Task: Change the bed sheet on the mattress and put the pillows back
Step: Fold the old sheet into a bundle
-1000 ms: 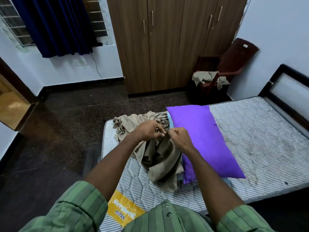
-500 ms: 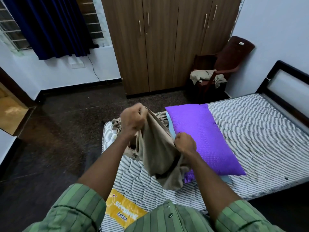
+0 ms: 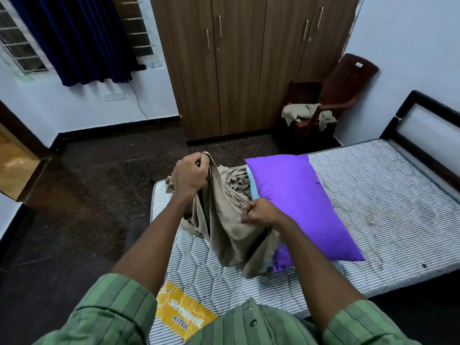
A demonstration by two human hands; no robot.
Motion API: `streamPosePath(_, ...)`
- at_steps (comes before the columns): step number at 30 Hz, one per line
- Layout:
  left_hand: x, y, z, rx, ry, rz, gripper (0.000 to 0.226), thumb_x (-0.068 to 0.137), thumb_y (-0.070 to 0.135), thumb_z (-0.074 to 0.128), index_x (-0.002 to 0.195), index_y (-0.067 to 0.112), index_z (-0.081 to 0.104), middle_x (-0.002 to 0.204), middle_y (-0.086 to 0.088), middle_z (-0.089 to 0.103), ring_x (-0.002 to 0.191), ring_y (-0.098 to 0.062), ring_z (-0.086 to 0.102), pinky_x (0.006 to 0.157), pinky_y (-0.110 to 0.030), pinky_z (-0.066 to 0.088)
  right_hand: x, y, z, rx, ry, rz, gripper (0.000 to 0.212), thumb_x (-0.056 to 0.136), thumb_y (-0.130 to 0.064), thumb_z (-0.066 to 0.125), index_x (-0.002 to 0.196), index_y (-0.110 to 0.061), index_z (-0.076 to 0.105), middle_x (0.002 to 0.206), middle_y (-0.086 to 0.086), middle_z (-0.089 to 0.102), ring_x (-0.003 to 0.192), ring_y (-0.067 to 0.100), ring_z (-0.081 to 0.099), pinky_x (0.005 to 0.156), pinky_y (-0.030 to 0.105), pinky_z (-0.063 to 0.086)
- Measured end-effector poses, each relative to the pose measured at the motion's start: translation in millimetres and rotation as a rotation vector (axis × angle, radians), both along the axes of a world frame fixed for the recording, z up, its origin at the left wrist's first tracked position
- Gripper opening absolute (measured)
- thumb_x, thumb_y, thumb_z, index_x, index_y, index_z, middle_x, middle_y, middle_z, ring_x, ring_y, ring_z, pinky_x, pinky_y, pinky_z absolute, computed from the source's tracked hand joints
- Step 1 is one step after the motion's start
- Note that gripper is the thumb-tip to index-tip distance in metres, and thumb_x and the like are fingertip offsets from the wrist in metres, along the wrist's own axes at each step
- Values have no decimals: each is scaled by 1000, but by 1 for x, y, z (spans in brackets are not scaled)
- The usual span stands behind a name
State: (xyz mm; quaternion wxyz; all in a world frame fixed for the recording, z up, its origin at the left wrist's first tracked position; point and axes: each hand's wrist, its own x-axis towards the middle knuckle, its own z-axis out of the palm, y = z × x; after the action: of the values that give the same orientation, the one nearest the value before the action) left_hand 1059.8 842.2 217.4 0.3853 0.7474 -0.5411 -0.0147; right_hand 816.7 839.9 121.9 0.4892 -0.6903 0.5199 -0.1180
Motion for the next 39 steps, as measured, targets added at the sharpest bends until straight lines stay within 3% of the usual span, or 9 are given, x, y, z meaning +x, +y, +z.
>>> streamPosePath(3,15,-5,-2,60,137,177,44,98,41,46,66,11,52,64,0,59,69,-31,59,59,-34,35,-9,4,-9,-41,-18,-81,12,80,-6,82,77,-12,71,55,-14,62,51,-4,50,59,22,42)
streamPosePath(7,27,-2,-12,330,155,222,29,92,46,55,106,21,59,99,-9,72,98,-36,67,77,-37,46,-23,-1,-5,-68,-151,-384,21,75,-27,80,92,-19,69,74,2,69,66,13,59,66,31,49)
streamPosePath(13,-25,13,-33,537,-52,-565,106,64,35,95,144,32,26,101,0,70,88,-20,70,80,-35,55,5,-3,25,-268,-136,-136,18,97,-10,63,93,-16,80,93,-3,78,95,17,72,92,40,56)
streamPosePath(17,-37,12,-46,539,-21,-929,55,76,21,89,125,20,64,98,17,65,84,16,58,78,-18,45,18,0,30,-273,-189,16,19,94,-3,62,92,-18,74,96,-1,77,98,17,73,94,42,57)
streamPosePath(20,-29,15,-46,556,-31,-941,15,85,26,83,89,23,70,69,19,57,65,8,52,66,-20,39,10,5,33,-195,-306,11,17,91,2,69,103,-8,63,99,15,75,91,15,72,87,33,57)
streamPosePath(27,-21,14,-41,391,-13,-715,42,103,34,59,61,33,51,57,10,52,57,-1,48,59,-29,36,7,9,26,-102,-176,54,19,85,2,68,97,-12,64,65,0,60,56,8,50,55,25,41)
streamPosePath(32,-17,14,-30,486,71,-812,6,98,29,68,101,25,69,97,12,69,90,3,63,79,-26,49,11,24,24,-133,-242,-2,10,95,4,57,99,-3,63,70,-1,63,57,2,54,57,20,42)
streamPosePath(34,-21,19,-36,539,164,-873,32,96,25,71,127,18,67,120,6,69,109,0,64,92,-21,51,18,26,36,-59,-444,-86,8,94,9,55,102,7,55,72,9,60,55,2,56,56,14,43)
streamPosePath(39,-31,31,-52,458,527,-760,34,101,15,64,134,7,65,106,9,71,87,13,63,74,-8,48,24,21,47,135,-690,-228,22,90,10,47,89,-11,54,70,1,58,55,8,44,49,17,35)
